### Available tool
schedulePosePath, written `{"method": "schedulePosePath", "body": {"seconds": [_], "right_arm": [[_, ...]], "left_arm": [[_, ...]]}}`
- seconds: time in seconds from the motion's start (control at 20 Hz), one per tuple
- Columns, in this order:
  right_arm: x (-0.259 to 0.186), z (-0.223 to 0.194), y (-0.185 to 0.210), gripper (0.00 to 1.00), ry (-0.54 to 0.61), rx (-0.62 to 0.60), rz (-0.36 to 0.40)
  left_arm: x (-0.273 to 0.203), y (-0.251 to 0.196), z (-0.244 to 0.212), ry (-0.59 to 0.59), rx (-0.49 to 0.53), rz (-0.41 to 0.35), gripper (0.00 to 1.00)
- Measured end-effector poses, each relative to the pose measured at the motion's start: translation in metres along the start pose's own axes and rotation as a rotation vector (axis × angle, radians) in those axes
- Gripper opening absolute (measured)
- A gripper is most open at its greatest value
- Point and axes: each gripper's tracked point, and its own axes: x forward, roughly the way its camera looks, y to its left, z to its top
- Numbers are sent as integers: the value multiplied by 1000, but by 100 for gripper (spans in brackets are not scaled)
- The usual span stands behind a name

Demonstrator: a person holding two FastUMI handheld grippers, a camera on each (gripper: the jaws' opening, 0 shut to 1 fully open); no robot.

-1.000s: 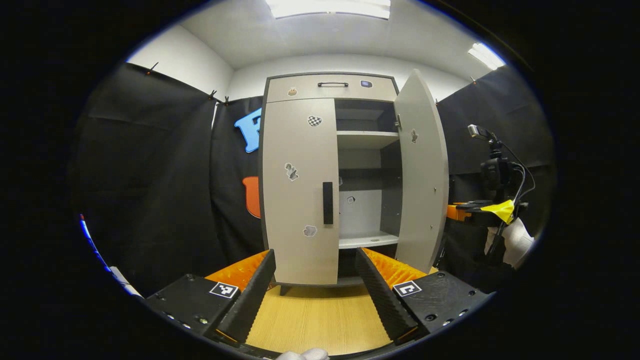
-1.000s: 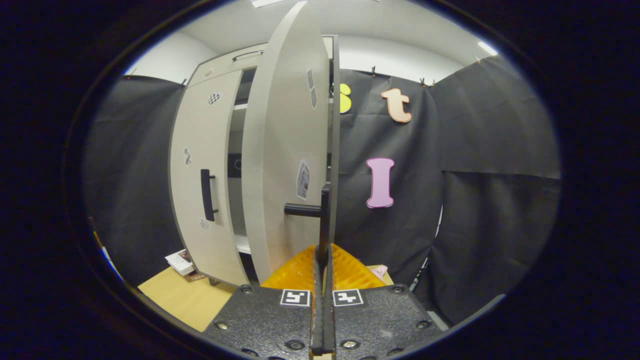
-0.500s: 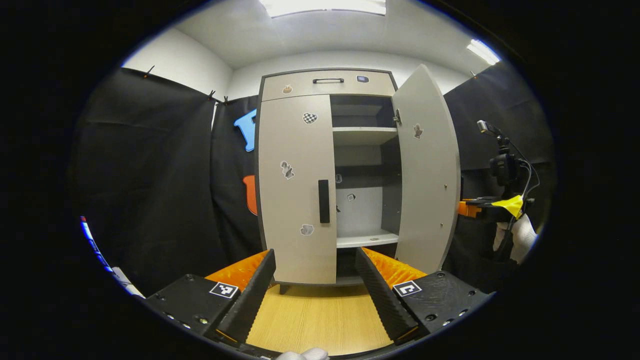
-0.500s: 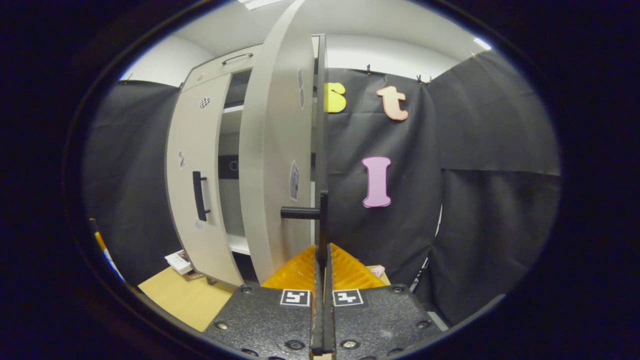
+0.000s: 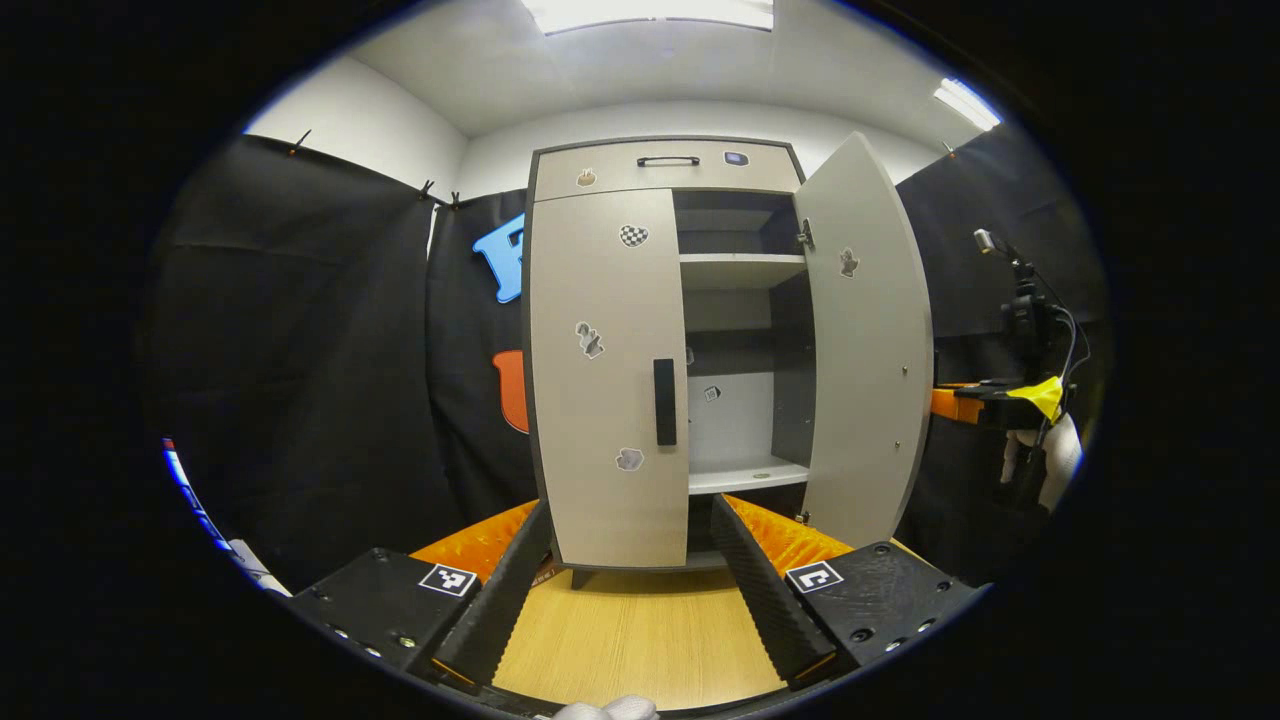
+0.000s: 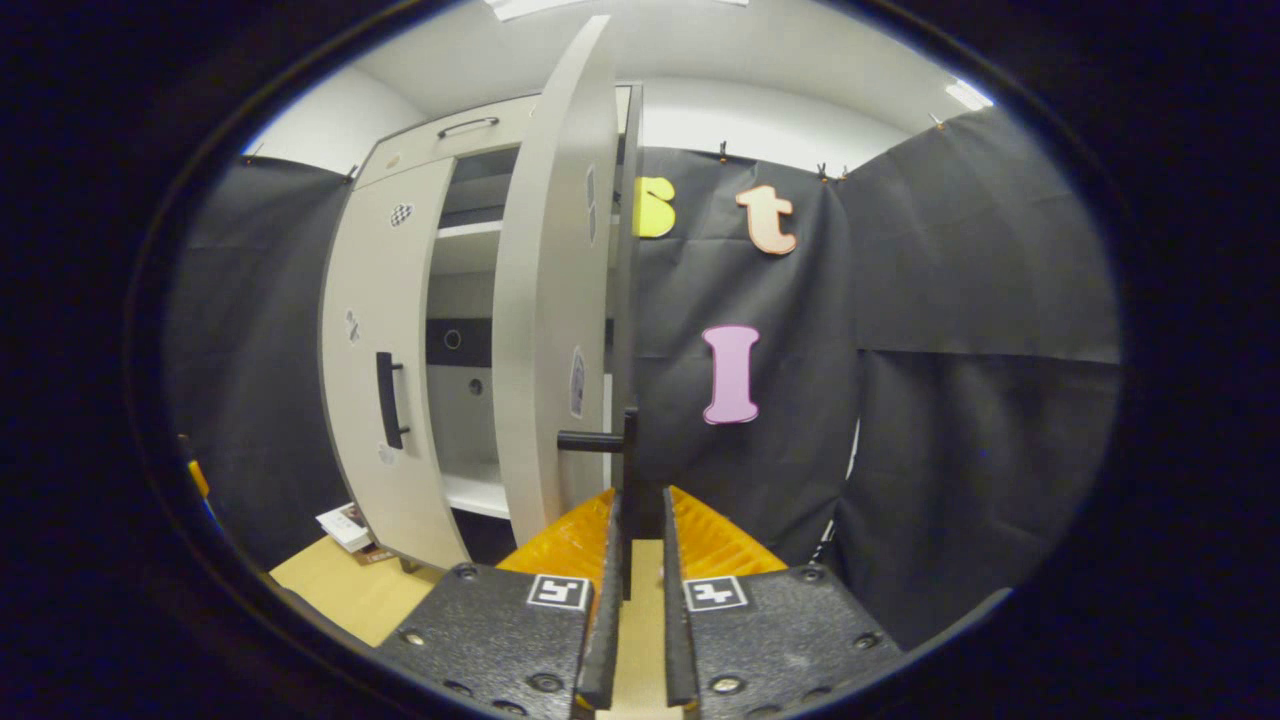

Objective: Open the right door of the double-door shoe cabinet with the right hand, and open the left door with the left hand.

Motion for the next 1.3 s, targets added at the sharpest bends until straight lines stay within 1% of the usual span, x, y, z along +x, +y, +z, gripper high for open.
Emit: {"method": "schedulePosePath", "body": {"seconds": [0.05, 0.1, 0.15, 0.25, 0.3, 0.35, 0.45, 0.55, 0.6, 0.65, 0.7, 0.85, 1.0, 1.05, 1.1, 1.3], "right_arm": [[-9, 3, 2, 39, -5, 2, -6], [-14, 5, 0, 36, -6, -2, -23], [-24, 7, 1, 55, -12, -9, -28], [-43, 12, 9, 75, -31, -18, -38], [-52, 14, 14, 81, -43, -15, -41], [-62, 15, 22, 94, -55, -18, -39], [-81, 17, 40, 100, -73, -21, -33], [-94, 17, 61, 100, -97, 6, -19], [-100, 13, 72, 100, -98, 23, -9], [-105, 8, 84, 100, -95, 34, 10], [-107, 1, 95, 100, -91, 44, 24], [-114, -20, 125, 100, -70, 62, 75], [-109, -36, 137, 100, -32, 48, 99], [-107, -36, 138, 100, -24, 53, 108], [-104, -36, 139, 100, -20, 55, 114], [-93, -28, 131, 100, -31, 52, 106]], "left_arm": [[0, 2, -1, -1, 2, -2, 96], [1, 4, -1, 1, 3, -2, 96], [0, 7, -3, 6, 2, -3, 96], [0, 8, -5, 12, -4, -12, 96], [1, 11, -5, 14, -1, -15, 96], [1, 13, -7, 17, 5, -15, 96], [2, 18, -9, 25, 10, -21, 96], [3, 20, -11, 30, 15, -25, 96], [3, 22, -11, 30, 19, -26, 100], [4, 24, -11, 30, 23, -22, 100], [4, 26, -12, 34, 25, -19, 96], [6, 26, -14, 42, 23, -18, 96], [13, 26, -13, 38, 25, -15, 96], [16, 25, -12, 37, 26, -15, 100], [20, 23, -11, 35, 27, -18, 96], [45, 11, -6, 16, 36, -50, 96]]}}
